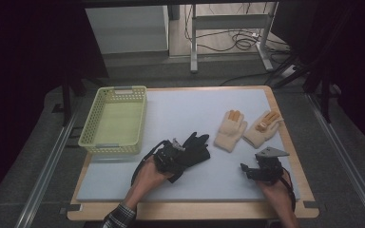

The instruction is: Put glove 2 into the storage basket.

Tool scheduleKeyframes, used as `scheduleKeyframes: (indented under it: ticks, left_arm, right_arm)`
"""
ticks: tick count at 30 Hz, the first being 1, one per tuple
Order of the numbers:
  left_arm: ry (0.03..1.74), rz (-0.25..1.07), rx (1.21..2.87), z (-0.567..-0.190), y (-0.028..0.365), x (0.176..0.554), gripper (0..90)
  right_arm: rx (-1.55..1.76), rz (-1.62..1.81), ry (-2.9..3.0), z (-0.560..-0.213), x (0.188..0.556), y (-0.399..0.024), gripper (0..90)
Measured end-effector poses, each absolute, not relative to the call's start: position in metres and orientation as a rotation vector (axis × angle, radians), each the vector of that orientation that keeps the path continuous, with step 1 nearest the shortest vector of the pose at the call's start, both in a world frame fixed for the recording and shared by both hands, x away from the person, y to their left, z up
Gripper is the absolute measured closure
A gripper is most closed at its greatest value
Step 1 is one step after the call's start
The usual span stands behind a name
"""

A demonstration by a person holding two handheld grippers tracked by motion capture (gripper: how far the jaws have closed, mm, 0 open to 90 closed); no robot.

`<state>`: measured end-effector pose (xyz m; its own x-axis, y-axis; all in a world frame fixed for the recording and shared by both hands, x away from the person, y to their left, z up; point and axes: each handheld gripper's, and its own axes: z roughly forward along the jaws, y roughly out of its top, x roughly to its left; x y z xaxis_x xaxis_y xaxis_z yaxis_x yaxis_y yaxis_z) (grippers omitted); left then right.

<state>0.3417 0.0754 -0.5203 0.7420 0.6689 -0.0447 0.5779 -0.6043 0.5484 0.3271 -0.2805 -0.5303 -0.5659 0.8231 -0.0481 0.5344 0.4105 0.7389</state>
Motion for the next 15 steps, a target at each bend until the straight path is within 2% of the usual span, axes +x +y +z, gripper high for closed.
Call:
scheduleKeyframes:
  ticks: [4,5,8,15]
  left_arm:
    - [0.949,0.223,2.356,-0.516,0.080,0.342,66.9]
    - [0.951,0.223,2.348,-0.515,0.080,0.342,69.4]
    - [0.956,0.262,2.337,-0.508,0.082,0.342,72.3]
    - [1.002,0.291,2.278,-0.474,0.093,0.353,71.8]
  right_arm:
    - [1.162,0.969,2.265,-0.530,0.327,-0.280,25.1]
    - [1.161,0.968,2.266,-0.530,0.327,-0.281,25.1]
    - [1.162,0.969,2.266,-0.530,0.327,-0.280,25.0]
    - [1.162,0.970,2.266,-0.530,0.327,-0.280,24.9]
